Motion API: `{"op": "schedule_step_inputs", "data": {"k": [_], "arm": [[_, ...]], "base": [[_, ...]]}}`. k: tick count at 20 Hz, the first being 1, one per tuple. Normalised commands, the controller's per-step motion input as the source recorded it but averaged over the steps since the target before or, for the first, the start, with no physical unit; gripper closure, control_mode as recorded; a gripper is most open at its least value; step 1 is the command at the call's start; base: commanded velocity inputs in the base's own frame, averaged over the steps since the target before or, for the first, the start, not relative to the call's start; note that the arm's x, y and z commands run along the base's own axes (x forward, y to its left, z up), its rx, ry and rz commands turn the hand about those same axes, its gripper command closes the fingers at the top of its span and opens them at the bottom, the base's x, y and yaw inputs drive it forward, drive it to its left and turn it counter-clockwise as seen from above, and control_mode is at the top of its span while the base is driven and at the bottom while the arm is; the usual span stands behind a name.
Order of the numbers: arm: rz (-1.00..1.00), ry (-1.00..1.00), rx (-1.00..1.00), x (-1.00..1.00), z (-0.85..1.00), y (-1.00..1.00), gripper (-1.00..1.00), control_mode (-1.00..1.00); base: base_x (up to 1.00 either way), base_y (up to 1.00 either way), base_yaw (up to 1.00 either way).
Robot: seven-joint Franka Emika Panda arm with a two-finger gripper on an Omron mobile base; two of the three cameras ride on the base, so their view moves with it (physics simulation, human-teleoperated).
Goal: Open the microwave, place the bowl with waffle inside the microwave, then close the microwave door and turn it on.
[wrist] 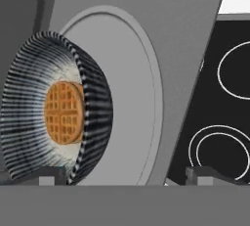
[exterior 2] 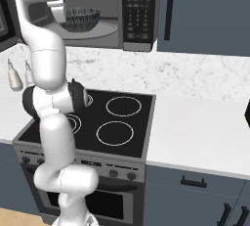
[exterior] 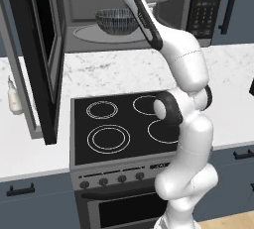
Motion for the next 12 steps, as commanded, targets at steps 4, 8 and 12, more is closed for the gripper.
{"op": "schedule_step_inputs", "data": {"k": [4,8,12], "arm": [[0.01,-0.12,0.00,-1.00,-0.48,-0.25,-1.00,-1.00],[0.01,0.00,0.00,-1.00,-0.84,-0.35,-1.00,-1.00],[0.00,-0.01,0.00,-1.00,-0.68,-0.34,-1.00,-1.00]], "base": [[0.00,0.00,0.00],[0.00,0.00,0.00],[0.00,0.00,0.00]]}}
